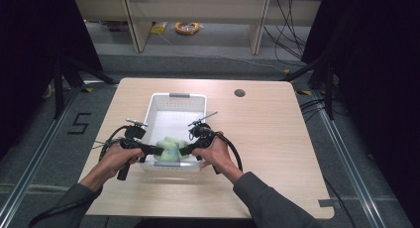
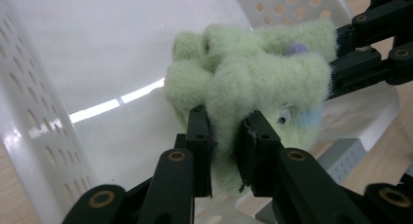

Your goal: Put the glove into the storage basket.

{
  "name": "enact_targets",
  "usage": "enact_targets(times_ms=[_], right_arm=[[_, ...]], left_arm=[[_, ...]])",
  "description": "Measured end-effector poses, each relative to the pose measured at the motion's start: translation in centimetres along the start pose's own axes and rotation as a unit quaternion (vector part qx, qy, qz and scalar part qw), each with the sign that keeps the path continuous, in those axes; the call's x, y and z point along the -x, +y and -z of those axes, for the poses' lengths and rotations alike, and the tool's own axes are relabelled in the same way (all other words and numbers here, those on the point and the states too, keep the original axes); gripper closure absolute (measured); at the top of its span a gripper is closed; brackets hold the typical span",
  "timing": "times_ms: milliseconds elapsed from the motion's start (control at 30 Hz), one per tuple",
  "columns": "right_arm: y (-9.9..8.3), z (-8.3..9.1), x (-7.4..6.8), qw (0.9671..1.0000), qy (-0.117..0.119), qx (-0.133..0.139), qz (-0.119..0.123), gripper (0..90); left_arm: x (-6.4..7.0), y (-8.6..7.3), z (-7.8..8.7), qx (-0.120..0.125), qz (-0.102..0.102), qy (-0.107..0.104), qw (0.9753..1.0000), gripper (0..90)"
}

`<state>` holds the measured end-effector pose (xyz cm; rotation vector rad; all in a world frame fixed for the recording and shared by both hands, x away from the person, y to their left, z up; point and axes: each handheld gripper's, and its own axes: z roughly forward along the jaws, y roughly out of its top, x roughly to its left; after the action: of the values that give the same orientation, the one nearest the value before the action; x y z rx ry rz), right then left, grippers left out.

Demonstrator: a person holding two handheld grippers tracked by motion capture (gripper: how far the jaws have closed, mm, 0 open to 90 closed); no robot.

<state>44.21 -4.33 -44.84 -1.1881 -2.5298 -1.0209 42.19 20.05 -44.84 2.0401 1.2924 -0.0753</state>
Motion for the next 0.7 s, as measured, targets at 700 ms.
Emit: enact_targets(times_ms=[700], right_arm=[[0.94, -0.56, -0.24, 0.9984, -0.043, -0.025, 0.027, 53.5]], left_arm=[[-0.41, 0.63, -0.68, -0.043, -0.031, 0.038, 0.9979, 60.8]])
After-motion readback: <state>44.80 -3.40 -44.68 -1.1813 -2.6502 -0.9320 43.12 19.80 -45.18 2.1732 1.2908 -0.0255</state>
